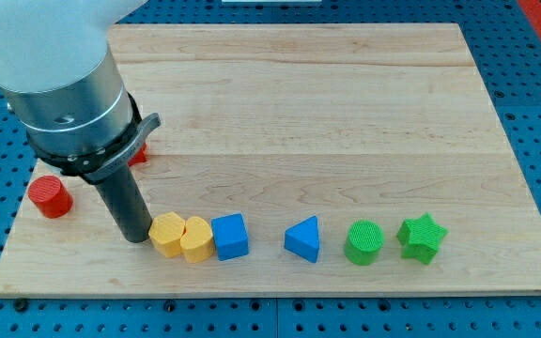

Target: Move the red star to the top right of the red circle

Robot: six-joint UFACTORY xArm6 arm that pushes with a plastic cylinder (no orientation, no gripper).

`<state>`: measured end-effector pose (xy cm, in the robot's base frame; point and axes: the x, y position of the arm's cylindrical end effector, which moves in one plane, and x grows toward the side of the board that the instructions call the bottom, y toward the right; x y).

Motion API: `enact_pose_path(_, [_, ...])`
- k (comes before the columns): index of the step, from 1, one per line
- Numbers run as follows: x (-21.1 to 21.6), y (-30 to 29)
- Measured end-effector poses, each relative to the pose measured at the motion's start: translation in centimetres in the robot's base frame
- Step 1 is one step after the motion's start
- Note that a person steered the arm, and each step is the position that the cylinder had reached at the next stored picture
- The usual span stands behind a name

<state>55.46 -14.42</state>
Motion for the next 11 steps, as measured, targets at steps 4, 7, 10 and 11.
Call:
enact_pose_path(4, [-7.1, 1.0])
enact_pose_path(7, [-10.8, -2.3])
enact_pose_path(10, [6.4, -5.3])
enact_pose_path(11, [5.9, -0.1])
